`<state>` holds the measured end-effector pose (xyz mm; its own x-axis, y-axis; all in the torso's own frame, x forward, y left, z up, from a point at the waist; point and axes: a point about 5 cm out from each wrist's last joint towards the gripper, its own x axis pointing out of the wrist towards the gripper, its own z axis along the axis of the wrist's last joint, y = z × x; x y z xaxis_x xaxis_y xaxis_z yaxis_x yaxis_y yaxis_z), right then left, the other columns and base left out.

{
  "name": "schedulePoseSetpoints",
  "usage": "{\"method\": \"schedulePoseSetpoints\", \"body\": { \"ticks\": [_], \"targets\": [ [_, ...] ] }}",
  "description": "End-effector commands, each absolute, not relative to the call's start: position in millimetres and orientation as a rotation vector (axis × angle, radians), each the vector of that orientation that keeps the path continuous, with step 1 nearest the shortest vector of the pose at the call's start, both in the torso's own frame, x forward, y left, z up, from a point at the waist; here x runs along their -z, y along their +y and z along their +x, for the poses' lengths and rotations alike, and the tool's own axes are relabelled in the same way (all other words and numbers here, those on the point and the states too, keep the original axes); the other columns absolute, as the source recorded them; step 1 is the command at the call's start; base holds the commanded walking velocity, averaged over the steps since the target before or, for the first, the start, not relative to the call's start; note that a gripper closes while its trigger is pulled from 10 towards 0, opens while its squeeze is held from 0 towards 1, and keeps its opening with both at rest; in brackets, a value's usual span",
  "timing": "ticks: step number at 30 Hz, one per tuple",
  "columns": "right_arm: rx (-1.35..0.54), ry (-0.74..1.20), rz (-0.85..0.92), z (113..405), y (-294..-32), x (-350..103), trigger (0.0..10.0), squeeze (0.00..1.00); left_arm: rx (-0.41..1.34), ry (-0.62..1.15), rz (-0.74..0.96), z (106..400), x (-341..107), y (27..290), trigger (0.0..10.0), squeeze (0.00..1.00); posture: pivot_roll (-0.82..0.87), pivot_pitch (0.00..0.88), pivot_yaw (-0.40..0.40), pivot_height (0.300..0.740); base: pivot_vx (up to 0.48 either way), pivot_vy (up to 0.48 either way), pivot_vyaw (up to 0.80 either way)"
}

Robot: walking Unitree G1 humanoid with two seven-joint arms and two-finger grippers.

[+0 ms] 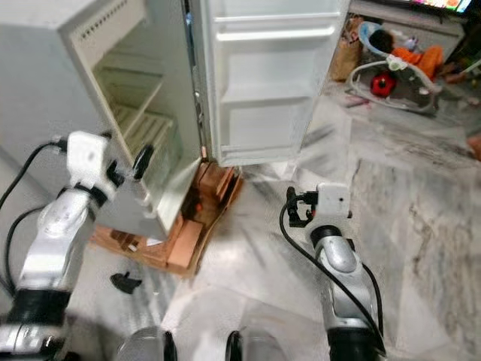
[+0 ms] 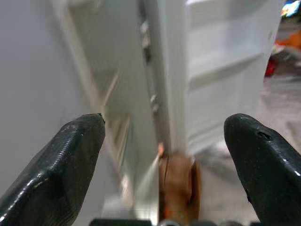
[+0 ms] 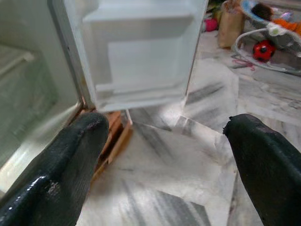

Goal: Restocking fridge

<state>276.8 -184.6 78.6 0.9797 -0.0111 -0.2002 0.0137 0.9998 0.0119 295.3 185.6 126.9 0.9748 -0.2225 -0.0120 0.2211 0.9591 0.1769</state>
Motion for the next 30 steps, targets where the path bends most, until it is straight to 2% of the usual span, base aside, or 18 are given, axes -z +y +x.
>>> {"method": "schedulePoseSetpoints", "body": {
  "ticks": [1,5,12,20,30],
  "targets": [
    [0.002,0.196,0.029,278.3,-179.6,-79.0,10.0,0.0,0.251,-0.014,0.196,291.0,-130.1,181.0,10.0,0.0,0.0,0.095,-0.054,0.74,0.326,-0.349,0.0],
    [0.008,0.206,-0.019,277.0,-177.9,-76.9,10.0,0.0,0.254,0.029,0.18,274.5,-119.7,176.8,10.0,0.0,0.0,0.101,-0.056,0.74,0.292,-0.378,0.0],
    [0.053,0.232,-0.143,276.9,-182.9,-70.9,10.0,0.0,0.228,0.052,0.164,266.1,-114.1,173.8,10.0,0.0,-0.01,0.114,-0.056,0.74,0.249,-0.408,0.0],
    [0.047,0.195,-0.057,281.7,-185.9,-83.7,10.0,0.0,0.182,0.062,0.168,255.0,-121.0,176.1,10.0,0.0,0.01,0.148,-0.036,0.74,0.249,-0.408,0.0],
    [0.044,0.144,-0.02,285.7,-173.0,-93.8,10.0,0.0,0.173,0.047,0.176,262.4,-124.0,176.8,10.0,0.0,-0.02,0.151,-0.059,0.74,0.278,-0.386,-0.79]
  ]
}}
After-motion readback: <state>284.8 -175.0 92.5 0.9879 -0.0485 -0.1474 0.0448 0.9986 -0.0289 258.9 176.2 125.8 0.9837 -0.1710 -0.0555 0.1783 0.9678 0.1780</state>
